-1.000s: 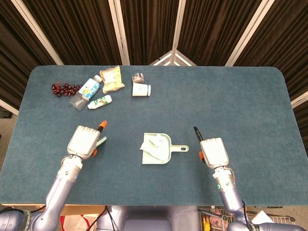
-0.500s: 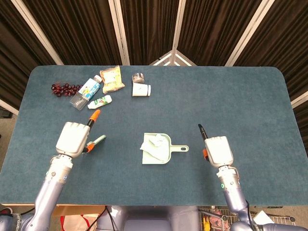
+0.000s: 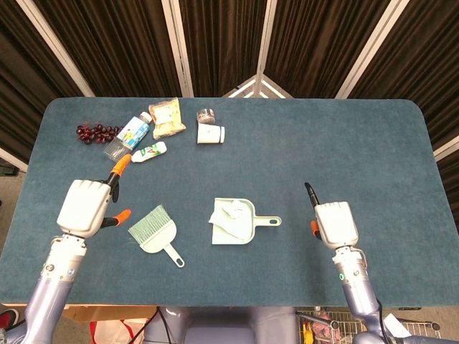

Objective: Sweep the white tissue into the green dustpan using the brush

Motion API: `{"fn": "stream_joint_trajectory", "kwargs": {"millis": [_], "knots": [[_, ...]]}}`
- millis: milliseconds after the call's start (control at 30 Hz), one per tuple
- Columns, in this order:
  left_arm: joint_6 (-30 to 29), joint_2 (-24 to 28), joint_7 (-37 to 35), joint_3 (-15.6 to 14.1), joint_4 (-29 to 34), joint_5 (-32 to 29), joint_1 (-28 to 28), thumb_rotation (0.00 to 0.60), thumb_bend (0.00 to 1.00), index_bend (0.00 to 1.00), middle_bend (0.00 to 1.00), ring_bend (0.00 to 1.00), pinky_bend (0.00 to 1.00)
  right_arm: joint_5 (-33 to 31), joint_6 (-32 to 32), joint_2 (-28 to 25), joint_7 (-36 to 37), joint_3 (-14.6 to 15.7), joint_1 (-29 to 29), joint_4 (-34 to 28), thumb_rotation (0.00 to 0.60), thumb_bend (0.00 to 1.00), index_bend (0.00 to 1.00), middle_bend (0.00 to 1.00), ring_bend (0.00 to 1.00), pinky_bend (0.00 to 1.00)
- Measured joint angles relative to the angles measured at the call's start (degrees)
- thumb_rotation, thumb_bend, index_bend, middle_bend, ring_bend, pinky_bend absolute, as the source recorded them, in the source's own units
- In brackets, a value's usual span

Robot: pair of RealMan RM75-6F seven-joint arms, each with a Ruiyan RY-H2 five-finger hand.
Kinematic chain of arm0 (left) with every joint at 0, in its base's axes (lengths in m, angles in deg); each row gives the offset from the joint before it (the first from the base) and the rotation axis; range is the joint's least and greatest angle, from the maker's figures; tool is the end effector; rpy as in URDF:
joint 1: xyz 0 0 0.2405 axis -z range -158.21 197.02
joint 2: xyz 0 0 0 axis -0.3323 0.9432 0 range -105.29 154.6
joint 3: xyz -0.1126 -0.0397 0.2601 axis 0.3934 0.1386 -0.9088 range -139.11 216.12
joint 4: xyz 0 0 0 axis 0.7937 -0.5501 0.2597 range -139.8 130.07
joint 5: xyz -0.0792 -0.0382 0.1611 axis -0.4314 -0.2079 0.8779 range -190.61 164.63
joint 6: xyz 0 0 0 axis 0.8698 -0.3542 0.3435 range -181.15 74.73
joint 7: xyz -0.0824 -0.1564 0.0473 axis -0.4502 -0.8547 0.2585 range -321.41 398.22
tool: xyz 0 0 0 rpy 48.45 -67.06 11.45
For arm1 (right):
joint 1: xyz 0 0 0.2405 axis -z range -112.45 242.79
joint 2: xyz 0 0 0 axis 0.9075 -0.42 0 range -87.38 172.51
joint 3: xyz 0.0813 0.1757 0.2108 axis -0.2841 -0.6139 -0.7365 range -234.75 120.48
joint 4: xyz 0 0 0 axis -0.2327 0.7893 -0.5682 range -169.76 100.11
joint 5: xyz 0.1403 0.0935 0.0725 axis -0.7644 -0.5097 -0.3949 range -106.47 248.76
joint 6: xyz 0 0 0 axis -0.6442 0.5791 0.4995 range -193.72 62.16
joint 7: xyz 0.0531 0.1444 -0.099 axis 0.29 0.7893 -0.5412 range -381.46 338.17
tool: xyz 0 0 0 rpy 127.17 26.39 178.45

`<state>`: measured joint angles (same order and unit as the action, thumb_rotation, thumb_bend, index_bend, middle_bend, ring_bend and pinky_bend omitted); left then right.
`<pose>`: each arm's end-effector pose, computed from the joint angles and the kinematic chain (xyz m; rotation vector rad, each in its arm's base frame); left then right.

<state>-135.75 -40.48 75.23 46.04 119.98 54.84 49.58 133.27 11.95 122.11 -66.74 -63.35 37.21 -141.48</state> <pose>-0.1455 0.3090 0.1665 -1.5803 -0.7676 -1.0176 -0.2121 -0.3195 0.0805 1.6246 -0.7602 0.7166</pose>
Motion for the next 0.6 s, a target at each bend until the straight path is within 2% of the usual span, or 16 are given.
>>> {"fn": "stream_joint_trajectory", "kwargs": {"millis": [33, 133, 200, 233, 333, 467, 600], "knots": [[-0.2, 0.26, -0.35, -0.67, 0.1, 0.6, -0.64, 0.6, 0.0, 0.0, 0.16, 0.28, 0.45, 0.46, 0.1, -0.16, 0.55, 0.18, 0.22, -0.1, 0.6, 0.36, 0.0, 0.57, 0.5, 0.61], [-1.45, 0.68, -2.4, -3.37, 0.05, 3.82, -3.28, 0.6, 0.0, 0.0, 0.02, 0.11, 0.3, 2.07, 0.43, -0.7, 3.06, 0.78, 1.03, -0.32, 0.6, 0.36, 0.0, 0.23, 0.14, 0.29], [-2.64, 0.85, -4.62, -6.04, -0.3, 7.08, -5.74, 0.6, 0.0, 0.0, 0.0, 0.04, 0.2, 3.53, 0.67, -1.3, 5.27, 1.42, 1.77, -0.45, 0.6, 0.36, 0.0, 0.07, 0.02, 0.15], [-3.19, 0.94, -5.82, -7.42, -0.51, 8.63, -6.95, 0.6, 0.0, 0.0, 0.0, 0.02, 0.15, 4.65, 0.89, -1.85, 6.94, 1.96, 2.38, -0.52, 0.6, 0.36, 0.0, 0.02, 0.0, 0.1], [-5.11, 1.28, -10.11, -12.6, -1.57, 14.16, -11.13, 0.6, 0.0, 0.0, 0.0, 0.0, 0.1, 7.82, 1.67, -3.88, 11.57, 3.69, 4.31, -0.74, 0.6, 0.36, 0.0, 0.0, 0.0, 0.04], [-8.58, 1.56, -14.8, -19.15, -5.4, 23.02, -16.61, 0.6, 0.0, 0.0, 0.0, 0.0, 0.09, 12.81, 4.07, -7.27, 18.16, 6.06, 7.47, -0.74, 0.6, 0.36, 0.0, 0.0, 0.0, 0.01], [-13.04, 0.94, -18.88, -22.56, -11.96, 30.52, -21.83, 0.6, 0.0, 0.0, 0.0, 0.0, 0.09, 19.06, 8.46, -10.16, 25.41, 8.64, 11.32, 0.91, 0.6, 0.36, 0.0, 0.0, 0.0, 0.01]]}}
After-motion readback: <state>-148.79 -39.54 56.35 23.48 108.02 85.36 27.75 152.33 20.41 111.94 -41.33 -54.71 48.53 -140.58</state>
